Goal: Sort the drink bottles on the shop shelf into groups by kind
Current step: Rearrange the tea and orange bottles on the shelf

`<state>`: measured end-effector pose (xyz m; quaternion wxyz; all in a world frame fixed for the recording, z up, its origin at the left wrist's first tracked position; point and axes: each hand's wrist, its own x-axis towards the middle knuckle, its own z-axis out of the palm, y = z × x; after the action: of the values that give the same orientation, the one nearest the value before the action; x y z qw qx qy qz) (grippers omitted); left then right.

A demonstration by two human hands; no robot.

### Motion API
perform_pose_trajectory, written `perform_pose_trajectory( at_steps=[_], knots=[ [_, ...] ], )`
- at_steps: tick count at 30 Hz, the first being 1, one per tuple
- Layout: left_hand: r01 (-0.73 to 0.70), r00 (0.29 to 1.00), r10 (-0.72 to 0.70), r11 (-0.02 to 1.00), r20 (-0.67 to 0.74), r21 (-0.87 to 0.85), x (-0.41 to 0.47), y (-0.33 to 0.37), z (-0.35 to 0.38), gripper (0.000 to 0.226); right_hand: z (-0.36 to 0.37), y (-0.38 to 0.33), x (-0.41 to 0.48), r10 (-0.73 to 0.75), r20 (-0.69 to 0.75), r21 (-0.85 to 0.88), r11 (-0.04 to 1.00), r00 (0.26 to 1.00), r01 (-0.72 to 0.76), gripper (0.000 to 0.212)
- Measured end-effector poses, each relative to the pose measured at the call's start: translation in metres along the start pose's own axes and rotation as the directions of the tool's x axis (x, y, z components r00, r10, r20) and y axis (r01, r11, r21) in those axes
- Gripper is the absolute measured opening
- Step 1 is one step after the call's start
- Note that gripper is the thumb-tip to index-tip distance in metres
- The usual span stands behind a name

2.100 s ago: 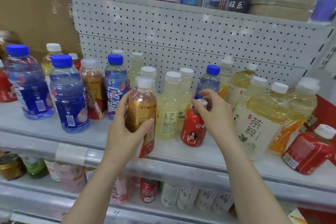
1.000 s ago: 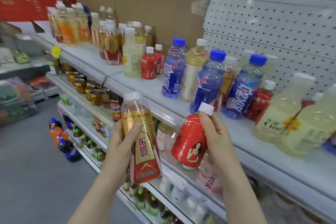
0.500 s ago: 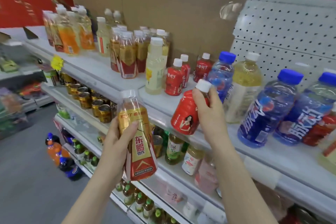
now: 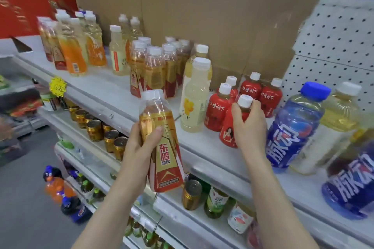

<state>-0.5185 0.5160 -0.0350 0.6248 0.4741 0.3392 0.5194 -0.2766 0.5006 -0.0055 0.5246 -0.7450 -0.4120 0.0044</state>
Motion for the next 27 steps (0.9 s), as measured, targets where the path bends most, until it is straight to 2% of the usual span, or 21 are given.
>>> perform_pose_trajectory(
  at_steps=[3,5,7,9,10,12,14,16,19,21,23,25,27],
  knots=[
    [0.012,0.998,-0.012,1.000,0.066,-0.001,0.016,0.001,-0.016,0.054,0.005,-0.003,0.003,0.077,-0.027,0.019,0.997,0.997,-0.076,0.039],
    [0.021,0.993,-0.024,0.999,0.116,0.025,0.026,0.004,-0.029,0.053,0.008,-0.011,-0.001,0.100,-0.081,-0.102,0.989,0.992,-0.108,0.048],
    [0.024,0.983,-0.035,0.998,0.180,0.065,0.037,0.009,-0.044,0.059,0.013,-0.033,-0.016,-0.007,-0.229,-0.239,0.970,0.973,-0.049,0.054],
    [0.007,0.970,-0.031,0.995,0.242,0.100,0.048,0.014,-0.059,0.061,0.024,-0.070,-0.035,-0.166,-0.289,-0.210,0.972,0.943,0.107,0.045],
    [-0.016,0.962,-0.018,0.992,0.272,0.122,0.053,0.016,-0.065,0.060,0.032,-0.089,-0.044,-0.231,-0.241,-0.170,0.966,0.942,0.194,0.038],
    [-0.064,0.938,0.004,0.985,0.346,0.160,0.061,0.021,-0.077,0.055,0.053,-0.128,-0.059,-0.250,-0.002,-0.052,0.967,0.968,0.249,0.036],
    [-0.093,0.907,0.008,0.979,0.420,0.181,0.068,0.027,-0.087,0.055,0.077,-0.158,-0.065,-0.158,0.270,0.077,0.987,0.950,0.142,0.044],
    [-0.107,0.886,0.012,0.978,0.464,0.177,0.076,0.033,-0.098,0.054,0.099,-0.175,-0.065,-0.124,0.361,0.078,0.992,0.924,0.102,0.042],
    [-0.134,0.870,0.020,0.971,0.492,0.199,0.091,0.046,-0.110,0.055,0.119,-0.186,-0.060,-0.133,0.316,0.109,0.989,0.939,0.103,0.032],
    [-0.206,0.847,0.053,0.950,0.529,0.234,0.108,0.060,-0.116,0.059,0.126,-0.191,-0.053,-0.127,0.283,0.185,0.980,0.951,0.076,0.033],
    [-0.324,0.835,0.143,0.908,0.532,0.265,0.135,0.073,-0.121,0.057,0.131,-0.199,-0.041,-0.135,0.188,0.215,0.972,0.973,0.093,0.037],
    [-0.427,0.861,0.263,0.839,0.436,0.337,0.168,0.084,-0.124,0.051,0.135,-0.205,-0.027,-0.140,0.056,0.182,0.975,0.989,0.128,0.040],
    [-0.462,0.881,0.335,0.758,0.333,0.460,0.203,0.086,-0.127,0.049,0.141,-0.208,-0.013,-0.141,-0.044,0.110,0.983,0.989,0.145,0.037]
  ],
)
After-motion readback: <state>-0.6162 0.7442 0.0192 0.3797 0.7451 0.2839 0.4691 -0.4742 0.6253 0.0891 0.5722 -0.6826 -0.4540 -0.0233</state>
